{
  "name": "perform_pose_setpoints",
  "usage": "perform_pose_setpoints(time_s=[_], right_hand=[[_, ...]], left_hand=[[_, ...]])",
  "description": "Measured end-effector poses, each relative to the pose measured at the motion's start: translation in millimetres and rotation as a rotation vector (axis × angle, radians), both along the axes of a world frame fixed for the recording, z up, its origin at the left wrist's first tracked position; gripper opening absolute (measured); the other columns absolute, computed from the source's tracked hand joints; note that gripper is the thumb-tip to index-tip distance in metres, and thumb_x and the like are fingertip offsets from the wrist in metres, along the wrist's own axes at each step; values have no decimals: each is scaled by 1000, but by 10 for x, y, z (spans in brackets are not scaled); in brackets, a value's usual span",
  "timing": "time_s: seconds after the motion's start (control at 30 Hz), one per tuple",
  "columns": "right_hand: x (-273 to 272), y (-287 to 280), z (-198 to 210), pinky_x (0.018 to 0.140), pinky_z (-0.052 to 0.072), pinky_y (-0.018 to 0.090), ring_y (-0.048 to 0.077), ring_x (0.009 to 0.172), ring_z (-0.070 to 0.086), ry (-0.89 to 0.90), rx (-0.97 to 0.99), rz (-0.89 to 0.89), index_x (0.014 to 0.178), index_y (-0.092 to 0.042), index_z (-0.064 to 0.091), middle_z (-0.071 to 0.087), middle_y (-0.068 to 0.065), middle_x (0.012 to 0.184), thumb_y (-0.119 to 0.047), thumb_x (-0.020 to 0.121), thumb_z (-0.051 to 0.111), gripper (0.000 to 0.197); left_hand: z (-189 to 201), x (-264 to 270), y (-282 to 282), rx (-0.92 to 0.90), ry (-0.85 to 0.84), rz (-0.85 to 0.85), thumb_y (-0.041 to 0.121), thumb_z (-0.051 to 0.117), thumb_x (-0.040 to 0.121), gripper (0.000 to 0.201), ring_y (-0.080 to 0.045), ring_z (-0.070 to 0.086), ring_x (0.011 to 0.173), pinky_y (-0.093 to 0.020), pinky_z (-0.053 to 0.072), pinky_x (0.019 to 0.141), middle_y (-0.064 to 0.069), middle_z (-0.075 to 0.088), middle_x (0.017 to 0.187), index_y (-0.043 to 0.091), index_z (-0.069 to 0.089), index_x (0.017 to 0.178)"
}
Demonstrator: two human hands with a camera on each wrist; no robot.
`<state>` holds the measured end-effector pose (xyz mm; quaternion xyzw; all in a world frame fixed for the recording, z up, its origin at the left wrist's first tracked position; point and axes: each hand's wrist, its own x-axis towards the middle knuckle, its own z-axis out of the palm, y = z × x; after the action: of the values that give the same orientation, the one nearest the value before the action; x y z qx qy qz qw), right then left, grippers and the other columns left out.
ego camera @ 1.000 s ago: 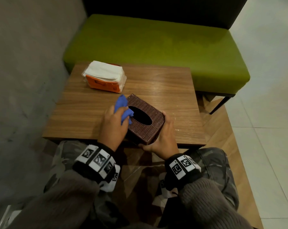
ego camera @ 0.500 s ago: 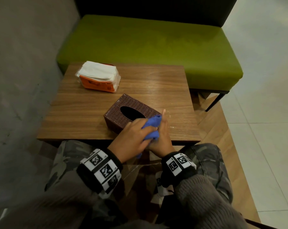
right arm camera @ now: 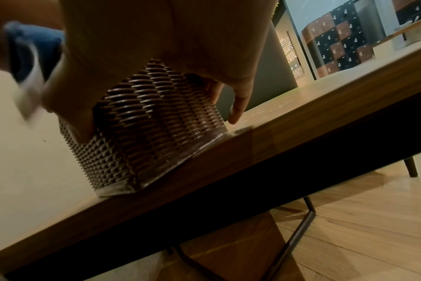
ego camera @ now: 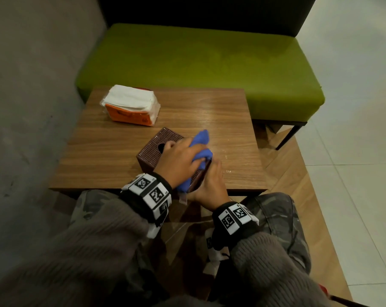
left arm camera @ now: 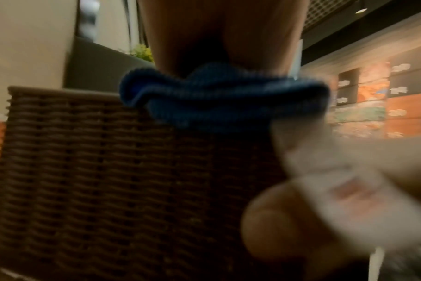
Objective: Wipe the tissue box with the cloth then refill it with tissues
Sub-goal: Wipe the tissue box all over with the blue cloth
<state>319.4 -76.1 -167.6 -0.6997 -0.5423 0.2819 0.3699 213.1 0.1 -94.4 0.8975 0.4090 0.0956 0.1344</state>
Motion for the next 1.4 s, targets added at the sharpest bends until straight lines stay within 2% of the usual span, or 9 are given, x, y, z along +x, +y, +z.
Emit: perform_pose_setpoints(time_s=[0.1,0.23,0.53,0.73,1.0,1.07,1.13,1.23,1.4], right_hand=[[-17,-13,63,106,38,43,20,125,37,4,10,-29,142,-5,22,35,7,133,-56,35,79,131],[-17,-3,44,106,39,44,19,127,35,10,4,-27,142,-7,21,34,4,134,-60,35,74,131],[11,-1,36,107,38,47,18,133,32,-16,-4,2,145,-12,15,30,2,140,-51,39,85,133],[7,8,31,107,38,47,15,134,29,-23,6,14,145,-11,17,29,0,143,-56,38,80,131],[-20,15,22,111,35,37,12,129,29,10,19,28,143,-11,18,29,0,137,-35,39,92,130],[-24,18,10,111,33,34,14,130,29,6,17,31,144,-8,19,30,2,138,-35,40,92,129],[-14,19,0,112,32,35,21,132,31,-20,-7,62,144,-6,24,32,8,141,-32,43,92,124],[-25,-7,15,110,35,39,28,132,38,-36,-21,94,140,-6,40,42,14,140,-30,49,90,106],[-23,28,12,112,33,35,15,131,30,-16,5,31,145,-9,19,31,3,140,-52,38,81,132]], left_hand=[[-1,-56,260,13,-2,218,34,46,94,36,-24,41,129,-44,21,108,-7,46,137,31,51,130],[33,-181,422,6,-33,343,31,47,95,35,-30,46,120,-43,25,103,-12,51,130,26,53,129],[-6,-254,466,-19,-85,438,30,49,94,33,-35,50,113,-47,33,100,-15,55,121,24,56,126],[-84,-555,290,14,-172,419,22,55,88,30,-37,58,95,-49,45,89,-17,60,105,26,63,117],[-53,-400,328,-38,-266,493,16,55,89,27,-37,55,102,-40,44,81,-20,55,114,16,65,114],[-32,-230,319,-78,-229,395,16,55,89,28,-34,54,105,-39,44,86,-17,53,116,17,64,115],[-34,-46,94,-133,-191,119,18,57,87,31,-29,52,109,-40,43,93,-14,54,118,16,63,117],[-47,83,-240,-145,-190,-183,24,54,82,34,-27,54,105,-36,44,89,-14,57,112,13,66,112],[-104,-127,284,-95,-244,230,18,57,90,32,-32,53,109,-35,40,91,-16,55,118,17,62,121]])
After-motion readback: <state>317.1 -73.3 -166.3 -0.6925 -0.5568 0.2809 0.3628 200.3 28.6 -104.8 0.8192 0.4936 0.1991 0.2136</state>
